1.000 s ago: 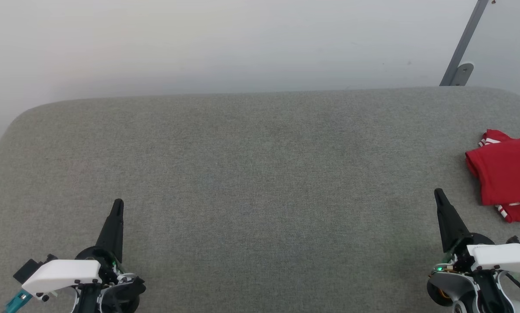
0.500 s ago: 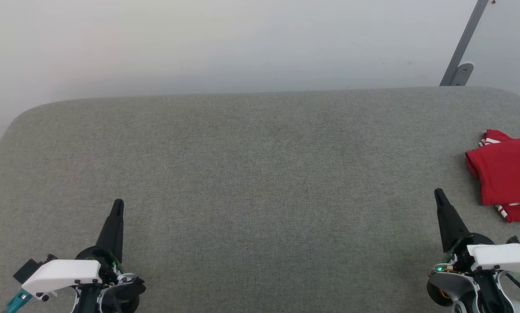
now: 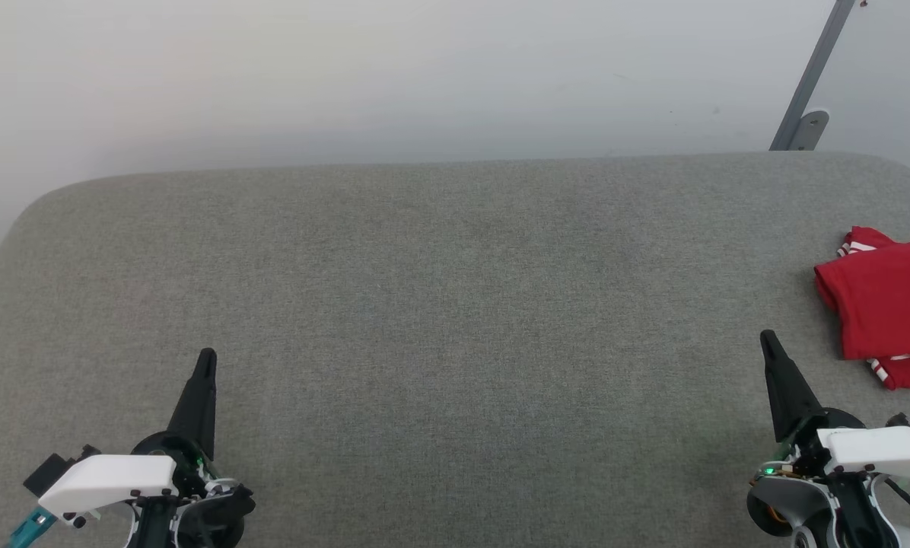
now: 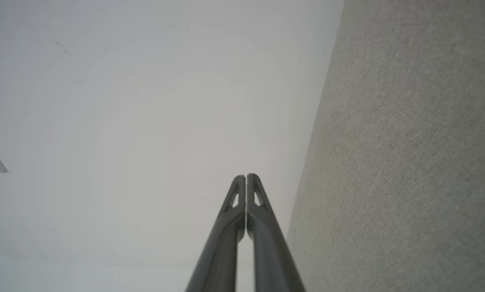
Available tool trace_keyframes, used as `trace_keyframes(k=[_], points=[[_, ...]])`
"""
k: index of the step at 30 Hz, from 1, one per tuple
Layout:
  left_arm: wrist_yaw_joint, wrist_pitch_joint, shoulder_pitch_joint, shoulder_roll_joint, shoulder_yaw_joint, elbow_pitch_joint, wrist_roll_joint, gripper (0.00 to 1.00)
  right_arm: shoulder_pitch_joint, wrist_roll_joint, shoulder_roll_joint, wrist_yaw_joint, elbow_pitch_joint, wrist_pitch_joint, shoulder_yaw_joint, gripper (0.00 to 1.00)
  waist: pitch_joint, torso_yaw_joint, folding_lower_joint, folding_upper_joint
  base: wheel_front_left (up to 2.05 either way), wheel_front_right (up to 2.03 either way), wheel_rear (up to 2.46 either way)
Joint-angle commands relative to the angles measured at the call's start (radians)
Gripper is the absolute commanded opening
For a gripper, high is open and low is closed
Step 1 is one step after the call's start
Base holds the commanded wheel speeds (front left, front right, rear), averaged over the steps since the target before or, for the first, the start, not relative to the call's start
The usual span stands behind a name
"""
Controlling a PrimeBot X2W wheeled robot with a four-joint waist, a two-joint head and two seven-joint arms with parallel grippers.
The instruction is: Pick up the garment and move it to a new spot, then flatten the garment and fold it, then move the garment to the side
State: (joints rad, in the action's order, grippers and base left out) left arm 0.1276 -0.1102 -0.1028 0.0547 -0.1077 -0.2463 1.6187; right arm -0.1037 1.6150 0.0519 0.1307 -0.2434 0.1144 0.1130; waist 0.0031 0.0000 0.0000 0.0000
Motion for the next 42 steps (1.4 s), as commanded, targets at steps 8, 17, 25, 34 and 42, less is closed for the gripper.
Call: trace_keyframes(k=[8, 17, 25, 34, 42], points=[[0.006, -0.004, -0.012, -0.002, -0.003, 0.000, -0.004, 0.00, -0.010, -0.003, -0.002, 0.000, -0.003, 0.002, 0.001, 0.00, 0.000, 0.000, 0.0000, 0.0000, 0.00, 0.00, 0.00], [0.006, -0.004, -0.012, -0.002, -0.003, 0.000, -0.004, 0.00, -0.010, -0.003, -0.002, 0.000, -0.003, 0.002, 0.001, 0.00, 0.000, 0.000, 0.0000, 0.0000, 0.00, 0.00, 0.00], [0.006, -0.005, -0.013, -0.002, -0.004, 0.000, -0.005, 0.00, -0.010, -0.003, -0.002, 0.000, -0.003, 0.002, 0.002, 0.00, 0.000, 0.000, 0.0000, 0.0000, 0.00, 0.00, 0.00], [0.006, -0.005, -0.013, -0.003, -0.004, 0.000, -0.005, 0.00, -0.010, -0.003, -0.002, 0.000, -0.003, 0.002, 0.002, 0.00, 0.000, 0.000, 0.0000, 0.0000, 0.00, 0.00, 0.00], [0.006, -0.006, -0.013, -0.003, -0.005, 0.000, -0.006, 0.00, -0.010, -0.003, -0.002, 0.000, -0.003, 0.002, 0.002, 0.00, 0.000, 0.000, 0.0000, 0.0000, 0.00, 0.00, 0.00]])
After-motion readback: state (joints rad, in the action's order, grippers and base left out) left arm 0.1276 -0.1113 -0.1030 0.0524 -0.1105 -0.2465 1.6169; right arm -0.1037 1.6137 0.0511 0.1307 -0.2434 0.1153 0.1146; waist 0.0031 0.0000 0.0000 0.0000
